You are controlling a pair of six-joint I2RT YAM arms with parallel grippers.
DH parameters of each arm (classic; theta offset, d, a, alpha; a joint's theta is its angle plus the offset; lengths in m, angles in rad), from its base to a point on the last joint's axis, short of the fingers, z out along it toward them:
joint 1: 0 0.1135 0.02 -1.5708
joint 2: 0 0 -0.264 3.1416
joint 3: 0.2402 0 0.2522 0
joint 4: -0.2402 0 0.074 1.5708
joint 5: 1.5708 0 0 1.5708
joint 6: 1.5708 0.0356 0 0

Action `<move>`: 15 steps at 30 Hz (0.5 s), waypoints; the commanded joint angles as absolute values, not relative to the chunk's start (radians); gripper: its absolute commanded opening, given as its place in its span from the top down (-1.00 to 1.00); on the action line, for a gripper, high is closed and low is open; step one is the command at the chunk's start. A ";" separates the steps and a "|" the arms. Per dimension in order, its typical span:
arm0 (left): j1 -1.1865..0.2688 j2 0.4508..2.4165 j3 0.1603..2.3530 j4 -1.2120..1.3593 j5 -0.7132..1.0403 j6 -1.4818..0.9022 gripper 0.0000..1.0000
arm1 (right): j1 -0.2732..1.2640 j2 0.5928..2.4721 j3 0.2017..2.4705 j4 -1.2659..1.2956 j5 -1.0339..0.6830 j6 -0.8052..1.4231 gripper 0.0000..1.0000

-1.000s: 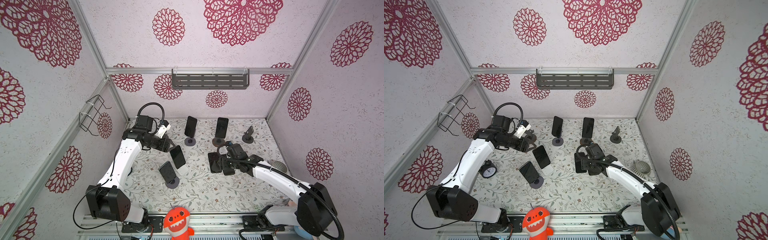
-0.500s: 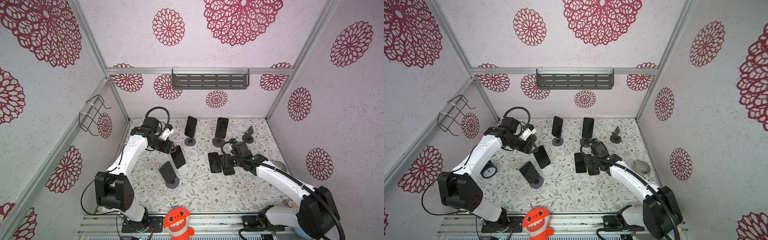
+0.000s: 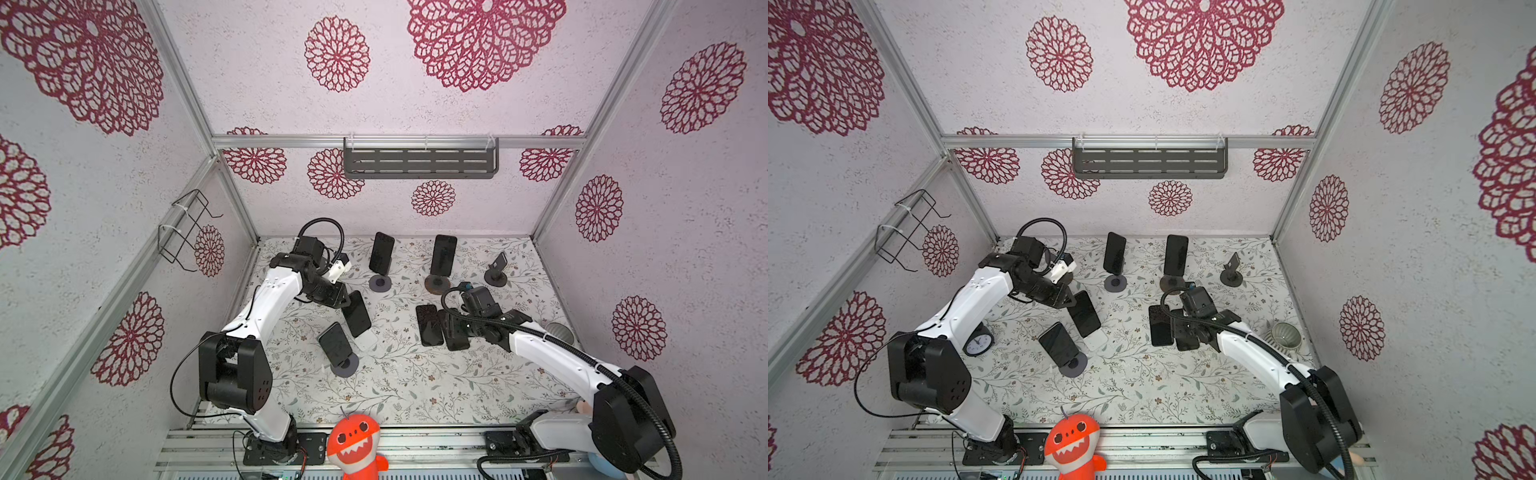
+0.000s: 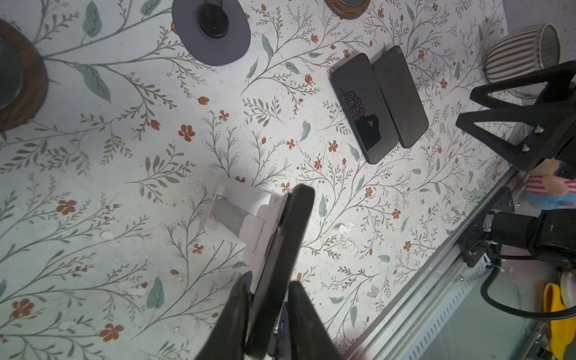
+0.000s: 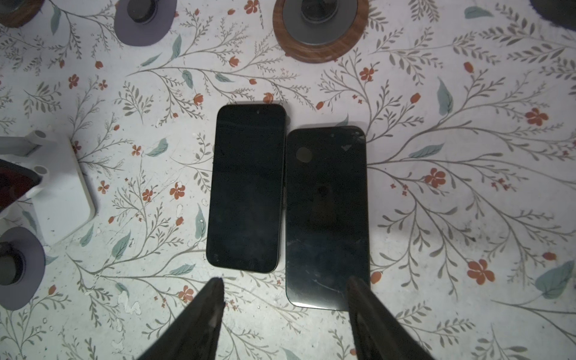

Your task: Remove the phone from the phone stand

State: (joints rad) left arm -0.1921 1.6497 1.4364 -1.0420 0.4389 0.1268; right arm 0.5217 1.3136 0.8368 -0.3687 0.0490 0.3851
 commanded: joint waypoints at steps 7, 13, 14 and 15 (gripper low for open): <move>-0.202 1.644 1.456 -1.039 0.471 0.132 0.75 | 0.517 1.325 0.838 -0.350 0.051 0.373 -0.32; -0.202 1.627 1.464 -1.036 0.486 0.126 0.83 | 0.518 1.333 0.844 -0.353 0.048 0.372 -0.32; -0.202 1.622 1.466 -1.035 0.488 0.127 0.84 | 0.518 1.334 0.846 -0.353 0.046 0.372 -0.32; -0.202 1.616 1.468 -1.034 0.490 0.127 0.86 | 0.517 1.333 0.847 -0.353 0.043 0.371 -0.32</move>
State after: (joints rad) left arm -0.2005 1.6493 1.4372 -1.0443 0.4644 0.1192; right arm 0.5217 1.3338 0.8368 -0.3630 0.0479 0.3847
